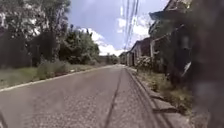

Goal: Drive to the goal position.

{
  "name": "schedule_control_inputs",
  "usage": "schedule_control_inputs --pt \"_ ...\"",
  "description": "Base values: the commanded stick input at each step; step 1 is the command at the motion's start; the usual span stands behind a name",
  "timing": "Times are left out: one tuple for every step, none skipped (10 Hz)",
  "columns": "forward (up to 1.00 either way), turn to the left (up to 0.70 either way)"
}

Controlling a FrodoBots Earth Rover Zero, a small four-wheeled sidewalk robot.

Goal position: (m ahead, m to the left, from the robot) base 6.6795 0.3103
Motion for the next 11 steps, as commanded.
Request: schedule_control_inputs --pt "0.7 0.01" --pt "0.7 0.01" --pt "0.7 0.01" --pt "0.7 0.01" --pt "0.7 0.01" --pt "0.7 0.01" --pt "0.7 0.01" --pt "0.7 0.01" --pt "0.7 0.01" --pt "0.7 0.01" --pt "0.7 0.01"
